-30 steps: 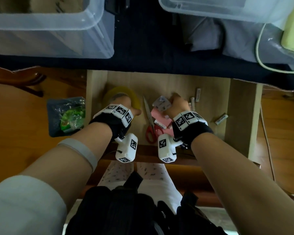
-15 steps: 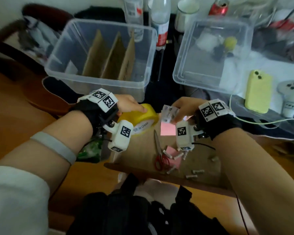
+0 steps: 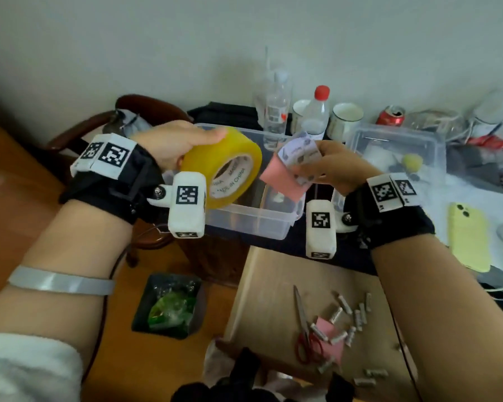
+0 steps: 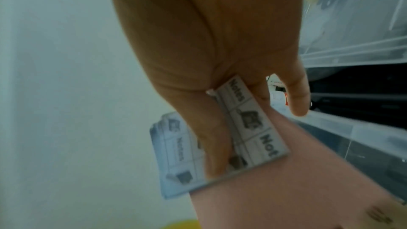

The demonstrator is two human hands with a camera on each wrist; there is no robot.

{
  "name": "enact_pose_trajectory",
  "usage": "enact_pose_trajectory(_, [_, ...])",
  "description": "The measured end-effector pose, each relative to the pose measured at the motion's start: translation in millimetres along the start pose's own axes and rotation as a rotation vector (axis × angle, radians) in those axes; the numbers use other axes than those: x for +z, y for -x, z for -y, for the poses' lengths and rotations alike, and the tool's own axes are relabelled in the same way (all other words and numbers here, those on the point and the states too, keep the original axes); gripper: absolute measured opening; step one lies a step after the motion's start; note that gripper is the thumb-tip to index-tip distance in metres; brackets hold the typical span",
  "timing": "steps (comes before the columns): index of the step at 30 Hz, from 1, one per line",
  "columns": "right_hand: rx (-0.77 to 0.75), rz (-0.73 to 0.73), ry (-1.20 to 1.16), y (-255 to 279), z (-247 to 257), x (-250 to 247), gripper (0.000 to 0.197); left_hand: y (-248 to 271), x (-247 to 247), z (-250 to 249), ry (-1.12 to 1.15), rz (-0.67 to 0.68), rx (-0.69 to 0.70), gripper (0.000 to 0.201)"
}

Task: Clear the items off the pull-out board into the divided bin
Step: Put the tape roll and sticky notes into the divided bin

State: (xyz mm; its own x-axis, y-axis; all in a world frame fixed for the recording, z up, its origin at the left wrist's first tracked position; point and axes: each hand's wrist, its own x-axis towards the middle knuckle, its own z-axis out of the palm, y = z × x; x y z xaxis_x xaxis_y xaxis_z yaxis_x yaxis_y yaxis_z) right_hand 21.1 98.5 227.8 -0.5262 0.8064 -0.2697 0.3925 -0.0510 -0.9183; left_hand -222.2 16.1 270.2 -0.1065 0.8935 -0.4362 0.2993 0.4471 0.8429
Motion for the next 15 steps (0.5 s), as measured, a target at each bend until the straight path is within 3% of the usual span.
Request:
enact_pose_trajectory(4, [0.019,-0.152,-0.098,-20.0,8.1,21.3,0.033,-17.9,-16.3,11.3,0.208,-0.192,0.065,0.032])
enact_pose_trajectory(7, [0.042,-0.26,-0.237,-28.8,4.9,33.7,0.025,-34.3,-21.8,25.2,0.249,-0.292,0.095,0.03])
enact_pose_trajectory(9, [0.068,-0.336,-0.267,-32.9,-0.5,39.1,0.014,-45.0,-25.5,36.2,0.246,-0.302,0.082,0.036])
enact_pose_trajectory(11, [0.089,-0.406,-0.284,-37.1,-7.6,42.3,0.013,-53.9,-28.1,46.1,0.264,-0.31,0.073,0.027])
enact_pose_trajectory(15, [0.151,-0.496,-0.3,-42.2,-18.3,44.9,0.015,-72.1,-35.3,61.2,0.241,-0.338,0.07,0.029])
